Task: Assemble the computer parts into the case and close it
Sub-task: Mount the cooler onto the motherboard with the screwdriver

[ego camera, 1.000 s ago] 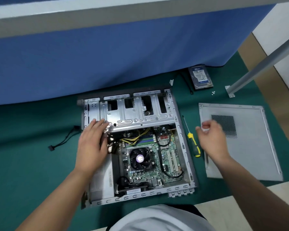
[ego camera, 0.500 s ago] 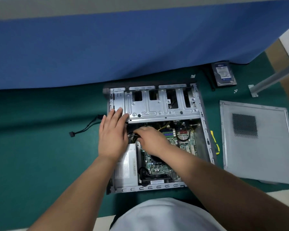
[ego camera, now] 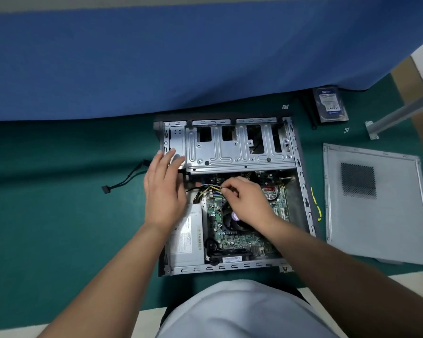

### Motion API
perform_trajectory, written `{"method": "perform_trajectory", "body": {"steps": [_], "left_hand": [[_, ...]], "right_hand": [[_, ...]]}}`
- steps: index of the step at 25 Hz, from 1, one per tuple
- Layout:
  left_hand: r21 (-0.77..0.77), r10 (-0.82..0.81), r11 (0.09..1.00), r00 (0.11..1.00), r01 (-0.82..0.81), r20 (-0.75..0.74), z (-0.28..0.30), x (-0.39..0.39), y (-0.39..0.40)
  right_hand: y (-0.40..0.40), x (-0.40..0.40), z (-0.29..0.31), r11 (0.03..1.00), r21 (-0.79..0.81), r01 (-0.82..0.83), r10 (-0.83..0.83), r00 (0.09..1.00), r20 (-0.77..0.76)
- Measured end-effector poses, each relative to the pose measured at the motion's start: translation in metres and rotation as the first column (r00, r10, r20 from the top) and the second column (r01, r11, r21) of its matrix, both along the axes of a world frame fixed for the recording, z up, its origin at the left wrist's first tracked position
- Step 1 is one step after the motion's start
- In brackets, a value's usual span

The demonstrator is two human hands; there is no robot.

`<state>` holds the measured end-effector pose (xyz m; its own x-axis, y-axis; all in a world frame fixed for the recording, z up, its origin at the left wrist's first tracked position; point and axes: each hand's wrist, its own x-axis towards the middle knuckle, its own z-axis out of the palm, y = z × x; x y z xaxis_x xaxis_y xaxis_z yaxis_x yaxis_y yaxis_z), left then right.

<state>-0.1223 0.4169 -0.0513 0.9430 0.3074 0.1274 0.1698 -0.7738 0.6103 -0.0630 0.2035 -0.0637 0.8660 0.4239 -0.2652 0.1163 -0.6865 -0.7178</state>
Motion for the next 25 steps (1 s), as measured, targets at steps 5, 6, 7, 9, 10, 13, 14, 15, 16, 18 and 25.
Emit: {"method": "perform_trajectory", "body": {"steps": [5, 6, 7, 9, 10, 13, 14, 15, 16, 18, 25], "left_hand": [[0.037, -0.062, 0.997, 0.998, 0.061, 0.004, 0.008, -0.012, -0.009], [0.032, -0.123, 0.992, 0.992, 0.124, -0.027, 0.01, -0.015, -0.011], [0.037, -0.175, 0.983, 0.983, 0.177, -0.062, 0.011, -0.018, -0.014], [0.073, -0.22, 0.971, 0.969, 0.229, -0.115, 0.012, -0.022, -0.021], [0.087, -0.215, 0.97, 0.969, 0.227, -0.123, 0.012, -0.023, -0.024], [0.109, -0.175, 0.976, 0.978, 0.187, -0.11, 0.013, -0.021, -0.033], [0.112, -0.165, 0.978, 0.98, 0.177, -0.11, 0.013, -0.019, -0.035], [0.114, -0.155, 0.979, 0.981, 0.168, -0.113, 0.013, -0.017, -0.036], [0.119, -0.145, 0.98, 0.982, 0.16, -0.122, 0.014, -0.015, -0.038], [0.133, -0.123, 0.981, 0.979, 0.145, -0.161, 0.016, -0.012, -0.039], [-0.033, -0.047, 0.999, 0.977, 0.041, -0.209, 0.018, -0.009, -0.042]], "right_hand": [[-0.021, -0.01, 0.0, 0.995, 0.029, 0.094, -0.093, 0.995, -0.044], [-0.021, -0.011, 0.0, 0.994, 0.037, 0.099, -0.098, 0.994, -0.038], [-0.022, -0.012, 0.0, 0.994, 0.04, 0.099, -0.098, 0.995, -0.032], [-0.023, -0.014, 0.0, 0.995, 0.037, 0.096, -0.095, 0.995, -0.026], [-0.023, -0.014, 0.0, 0.995, 0.04, 0.096, -0.095, 0.995, -0.03], [-0.024, -0.014, 0.0, 0.995, 0.044, 0.087, -0.086, 0.996, -0.04], [-0.024, -0.013, 0.0, 0.996, 0.046, 0.082, -0.08, 0.996, -0.038], [-0.024, -0.012, -0.001, 0.996, 0.047, 0.072, -0.07, 0.997, -0.036], [-0.025, -0.011, -0.001, 0.997, 0.048, 0.061, -0.059, 0.998, -0.038], [-0.025, -0.009, 0.0, 0.997, 0.054, 0.049, -0.046, 0.998, -0.047], [-0.001, -0.003, 0.018, 0.993, 0.111, -0.046, 0.04, 0.998, 0.055]]}}
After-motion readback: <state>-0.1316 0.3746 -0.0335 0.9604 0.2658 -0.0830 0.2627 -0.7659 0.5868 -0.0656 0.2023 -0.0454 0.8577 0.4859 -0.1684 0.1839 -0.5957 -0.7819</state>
